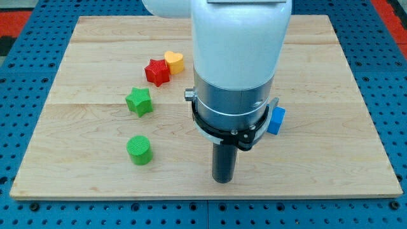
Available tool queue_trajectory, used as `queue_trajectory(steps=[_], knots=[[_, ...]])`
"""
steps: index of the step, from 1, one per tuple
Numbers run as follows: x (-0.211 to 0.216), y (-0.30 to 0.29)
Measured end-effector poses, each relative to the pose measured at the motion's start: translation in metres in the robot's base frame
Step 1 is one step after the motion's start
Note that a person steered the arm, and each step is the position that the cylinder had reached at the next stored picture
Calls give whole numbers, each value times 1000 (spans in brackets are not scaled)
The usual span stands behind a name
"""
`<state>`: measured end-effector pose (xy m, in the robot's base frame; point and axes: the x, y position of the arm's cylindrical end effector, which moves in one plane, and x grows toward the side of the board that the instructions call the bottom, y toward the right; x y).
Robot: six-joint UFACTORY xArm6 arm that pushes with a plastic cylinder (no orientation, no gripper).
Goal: Move your arm towards the center right
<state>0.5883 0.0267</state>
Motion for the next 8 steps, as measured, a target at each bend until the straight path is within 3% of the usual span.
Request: queue_trajectory(steps=[2, 4, 8], knots=[[-20, 73], [30, 73], [19, 96]])
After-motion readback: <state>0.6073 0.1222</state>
